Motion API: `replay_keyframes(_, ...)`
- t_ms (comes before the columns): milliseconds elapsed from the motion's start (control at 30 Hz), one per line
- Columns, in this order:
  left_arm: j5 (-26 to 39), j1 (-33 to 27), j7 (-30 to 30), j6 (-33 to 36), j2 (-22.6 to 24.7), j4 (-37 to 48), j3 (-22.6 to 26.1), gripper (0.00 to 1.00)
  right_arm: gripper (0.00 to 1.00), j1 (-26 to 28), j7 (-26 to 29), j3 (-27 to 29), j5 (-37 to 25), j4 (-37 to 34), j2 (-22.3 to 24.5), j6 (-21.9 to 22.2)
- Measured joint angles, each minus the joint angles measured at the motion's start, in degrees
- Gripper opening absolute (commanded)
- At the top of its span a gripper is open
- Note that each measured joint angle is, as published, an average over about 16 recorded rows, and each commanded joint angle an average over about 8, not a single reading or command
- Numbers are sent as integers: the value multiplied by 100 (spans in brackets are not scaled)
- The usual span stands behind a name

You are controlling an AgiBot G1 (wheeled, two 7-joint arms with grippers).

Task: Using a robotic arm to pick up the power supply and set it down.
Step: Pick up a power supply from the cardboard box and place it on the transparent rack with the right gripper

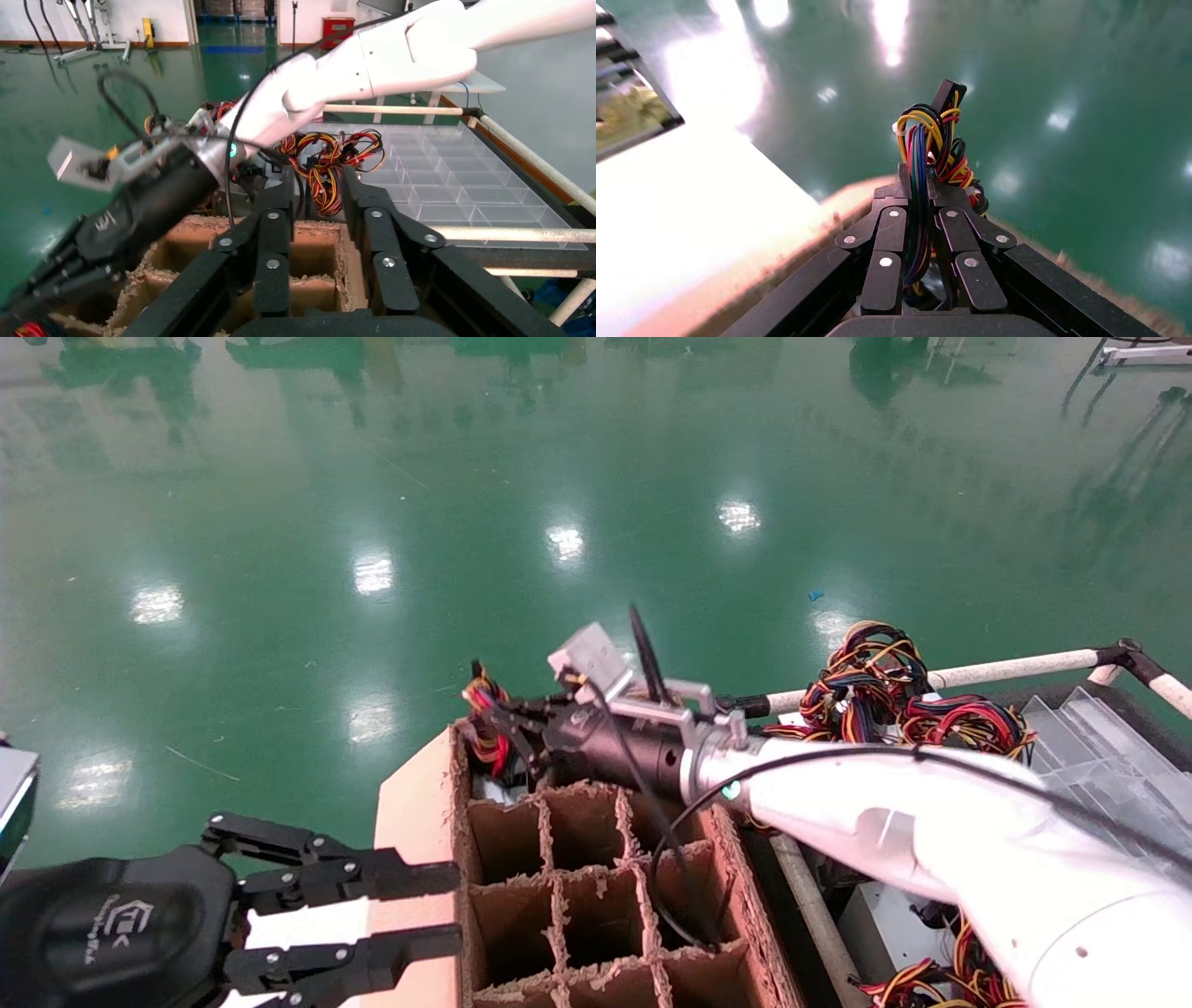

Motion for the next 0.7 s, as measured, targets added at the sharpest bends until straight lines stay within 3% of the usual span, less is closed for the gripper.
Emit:
replay_keyframes(367,0,0,0,0,0,0,1,100,0,225,-280,518,702,308,767,-1112)
replay_keyframes(700,-1,0,1,0,0,0,1,100,0,386,-10,895,1093,1207,2267,-1747)
